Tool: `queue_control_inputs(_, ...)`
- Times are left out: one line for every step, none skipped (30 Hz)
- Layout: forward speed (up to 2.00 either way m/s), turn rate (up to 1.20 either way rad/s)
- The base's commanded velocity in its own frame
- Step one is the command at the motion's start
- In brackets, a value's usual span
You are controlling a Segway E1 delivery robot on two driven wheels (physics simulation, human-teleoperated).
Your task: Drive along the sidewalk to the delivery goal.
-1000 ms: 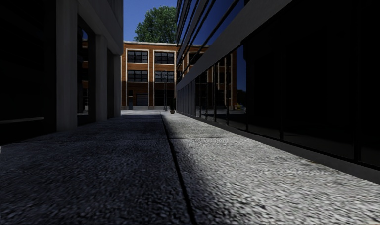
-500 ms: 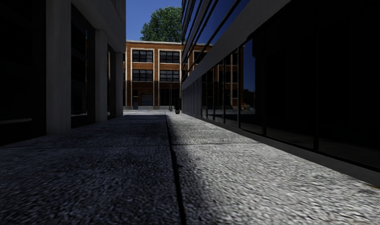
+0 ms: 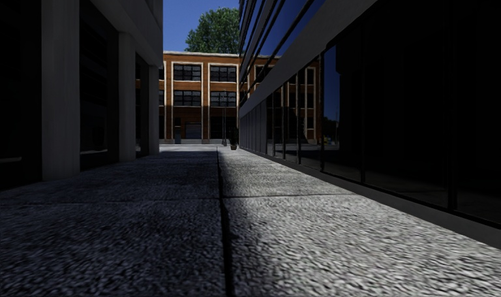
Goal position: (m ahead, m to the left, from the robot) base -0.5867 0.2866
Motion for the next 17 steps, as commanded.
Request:
queue_control_inputs(0.00, 0.00)
queue_control_inputs(0.00, 0.00)
queue_control_inputs(0.00, 0.00)
queue_control_inputs(0.00, 0.00)
queue_control_inputs(0.00, 0.00)
queue_control_inputs(0.00, 0.00)
queue_control_inputs(0.00, 0.00)
queue_control_inputs(0.00, 0.00)
queue_control_inputs(0.00, 0.00)
queue_control_inputs(0.00, 0.00)
queue_control_inputs(0.00, 0.00)
queue_control_inputs(0.00, 0.00)
queue_control_inputs(0.00, 0.00)
queue_control_inputs(0.00, 0.00)
queue_control_inputs(0.00, 0.00)
queue_control_inputs(0.00, 0.00)
queue_control_inputs(0.00, 0.00)
